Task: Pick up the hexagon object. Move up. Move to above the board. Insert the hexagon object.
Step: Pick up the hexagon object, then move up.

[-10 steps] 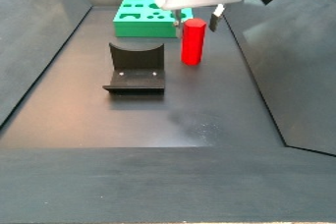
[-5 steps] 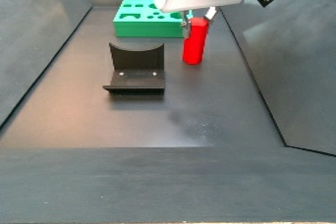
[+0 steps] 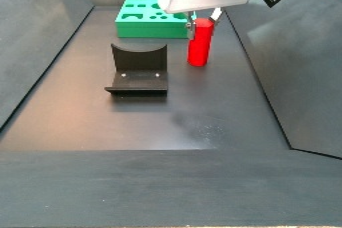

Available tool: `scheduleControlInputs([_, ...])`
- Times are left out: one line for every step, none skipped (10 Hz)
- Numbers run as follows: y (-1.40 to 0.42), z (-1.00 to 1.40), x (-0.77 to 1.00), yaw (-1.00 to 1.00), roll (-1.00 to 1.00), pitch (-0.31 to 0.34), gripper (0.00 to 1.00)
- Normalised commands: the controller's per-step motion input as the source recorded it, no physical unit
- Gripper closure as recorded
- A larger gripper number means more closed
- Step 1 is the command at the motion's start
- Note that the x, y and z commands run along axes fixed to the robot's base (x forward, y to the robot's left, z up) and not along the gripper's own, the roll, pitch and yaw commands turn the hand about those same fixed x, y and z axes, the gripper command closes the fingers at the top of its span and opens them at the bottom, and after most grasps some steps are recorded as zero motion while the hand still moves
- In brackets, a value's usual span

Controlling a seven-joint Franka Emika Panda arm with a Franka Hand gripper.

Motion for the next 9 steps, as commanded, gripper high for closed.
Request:
scheduleControlInputs([0.00,0.00,0.00,0.00,0.00,0.000,1.00])
scheduleControlInputs([0.00,0.00,0.00,0.00,0.00,0.000,1.00])
scheduleControlInputs([0.00,0.00,0.00,0.00,0.00,0.000,1.00])
scheduleControlInputs([0.00,0.83,0.00,0.00,0.00,0.000,1.00])
scheduleControlInputs([-0.07,0.81,-0.05,-0.02,-0.01,0.019,1.00])
scheduleControlInputs([-0.05,0.70,-0.07,-0.01,-0.01,0.034,1.00])
scheduleControlInputs([-0.03,0.57,-0.05,0.01,-0.02,0.030,1.00])
scheduleControlInputs([-0.02,0.41,-0.04,0.01,-0.03,0.026,1.00])
scheduleControlInputs([-0.02,0.25,-0.03,0.02,-0.05,0.025,1.00])
